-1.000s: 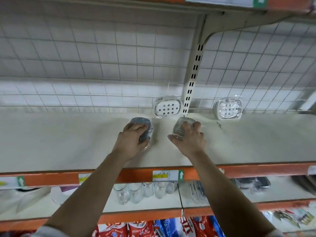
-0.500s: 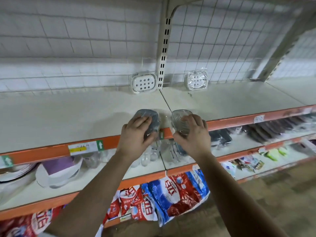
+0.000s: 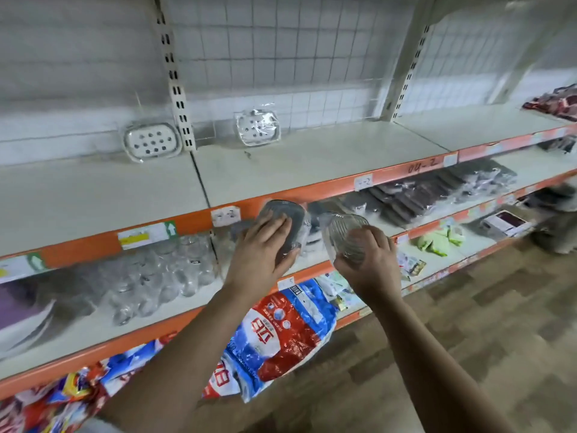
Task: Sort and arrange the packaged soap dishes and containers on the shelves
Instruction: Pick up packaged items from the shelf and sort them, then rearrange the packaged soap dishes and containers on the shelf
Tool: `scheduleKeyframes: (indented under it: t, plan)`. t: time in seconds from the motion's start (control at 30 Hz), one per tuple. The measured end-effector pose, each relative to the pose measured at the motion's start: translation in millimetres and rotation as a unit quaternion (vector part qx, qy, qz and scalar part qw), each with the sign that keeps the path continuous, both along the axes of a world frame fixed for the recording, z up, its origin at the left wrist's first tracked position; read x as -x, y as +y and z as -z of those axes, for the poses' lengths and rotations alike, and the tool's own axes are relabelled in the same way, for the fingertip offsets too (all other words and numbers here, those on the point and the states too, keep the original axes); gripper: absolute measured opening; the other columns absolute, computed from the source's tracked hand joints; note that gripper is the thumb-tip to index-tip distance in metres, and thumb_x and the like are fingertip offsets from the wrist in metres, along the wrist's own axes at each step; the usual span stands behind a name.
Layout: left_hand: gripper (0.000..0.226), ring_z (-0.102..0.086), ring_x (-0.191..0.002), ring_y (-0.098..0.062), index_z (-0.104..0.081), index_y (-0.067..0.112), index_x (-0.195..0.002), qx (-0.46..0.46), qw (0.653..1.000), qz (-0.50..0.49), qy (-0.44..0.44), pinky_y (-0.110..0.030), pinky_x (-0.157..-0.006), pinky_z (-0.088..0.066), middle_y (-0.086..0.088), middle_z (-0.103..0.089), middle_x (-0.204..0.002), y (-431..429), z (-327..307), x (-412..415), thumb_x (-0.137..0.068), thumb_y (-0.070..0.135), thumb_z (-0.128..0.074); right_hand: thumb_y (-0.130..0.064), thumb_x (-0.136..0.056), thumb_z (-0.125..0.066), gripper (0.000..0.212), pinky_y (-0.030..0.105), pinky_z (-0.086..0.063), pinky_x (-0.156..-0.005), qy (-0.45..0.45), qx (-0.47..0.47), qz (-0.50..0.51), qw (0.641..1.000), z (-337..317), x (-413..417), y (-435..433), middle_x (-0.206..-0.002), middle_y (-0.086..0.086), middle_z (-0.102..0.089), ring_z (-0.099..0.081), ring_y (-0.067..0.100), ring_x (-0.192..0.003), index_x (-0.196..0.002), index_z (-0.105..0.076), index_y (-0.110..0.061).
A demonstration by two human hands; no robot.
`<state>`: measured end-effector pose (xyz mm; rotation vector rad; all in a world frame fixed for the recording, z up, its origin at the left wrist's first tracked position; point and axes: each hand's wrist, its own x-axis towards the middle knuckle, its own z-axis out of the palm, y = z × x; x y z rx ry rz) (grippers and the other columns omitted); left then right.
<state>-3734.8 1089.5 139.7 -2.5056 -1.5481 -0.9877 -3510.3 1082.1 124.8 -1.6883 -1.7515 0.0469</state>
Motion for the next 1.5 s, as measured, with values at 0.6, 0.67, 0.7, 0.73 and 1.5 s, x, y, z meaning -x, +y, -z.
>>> scheduleKeyframes:
  t: [0.6, 0.67, 0.7, 0.73, 1.5]
  plan:
    - [0.058, -0.043, -0.136, -0.032, -0.052, 0.001, -0.137, 0.115, 0.99, -0.075, -0.016, -0.046, -0.112, -0.036, -0.016, -0.051, -0.141, 89.2, 121.0, -241.0, -0.092, 0.037, -0.062, -0.019, -0.07, -0.082, 0.052, 0.055, -0.041, -0.1, 0.043, 0.042, -0.051, 0.997, 87.3, -212.0, 87.2, -0.129, 0.017, -0.057, -0.052, 0.045, -0.113, -0.116, -0.063, -0.004]
    - [0.056, -0.05, -0.129, -0.035, -0.057, -0.002, -0.131, 0.1, 0.991, -0.091, -0.018, -0.048, -0.108, -0.041, -0.018, -0.057, -0.135, 117.9, 136.4, -252.4, -0.088, 0.032, -0.069, -0.024, -0.071, -0.08, 0.053, 0.056, -0.043, -0.098, 0.046, 0.033, -0.06, 0.997, 104.8, -219.0, 110.9, -0.129, 0.018, -0.057, -0.052, 0.045, -0.112, -0.116, -0.061, -0.007]
    - [0.055, -0.052, -0.127, -0.036, -0.058, -0.003, -0.129, 0.099, 0.99, -0.098, -0.021, -0.048, -0.106, -0.042, -0.018, -0.059, -0.132, 134.8, 144.9, -257.0, -0.087, 0.031, -0.071, -0.028, -0.071, -0.077, 0.053, 0.055, -0.044, -0.097, 0.048, 0.03, -0.067, 0.996, 114.8, -222.1, 123.2, -0.129, 0.017, -0.057, -0.052, 0.044, -0.111, -0.117, -0.059, -0.01]
    - [0.054, -0.054, -0.125, -0.036, -0.059, -0.003, -0.128, 0.104, 0.989, -0.105, -0.024, -0.048, -0.106, -0.043, -0.019, -0.06, -0.131, 150.4, 152.0, -260.1, -0.087, 0.03, -0.071, -0.032, -0.07, -0.073, 0.054, 0.054, -0.045, -0.096, 0.049, 0.03, -0.073, 0.996, 123.6, -225.4, 134.0, -0.13, 0.016, -0.057, -0.052, 0.042, -0.11, -0.117, -0.057, -0.013]
    - [0.071, -0.026, -0.144, -0.032, -0.035, 0.002, -0.147, 0.166, 0.948, -0.243, 0.122, -0.043, -0.117, -0.021, -0.015, -0.035, -0.153, 325.5, 245.0, -287.0, -0.097, 0.052, -0.038, -0.051, -0.076, -0.06, 0.057, 0.029, -0.034, -0.096, 0.101, 0.115, -0.069, 0.986, 223.8, -300.4, 245.0, -0.133, 0.009, -0.055, -0.05, 0.033, -0.118, -0.117, -0.063, -0.011]
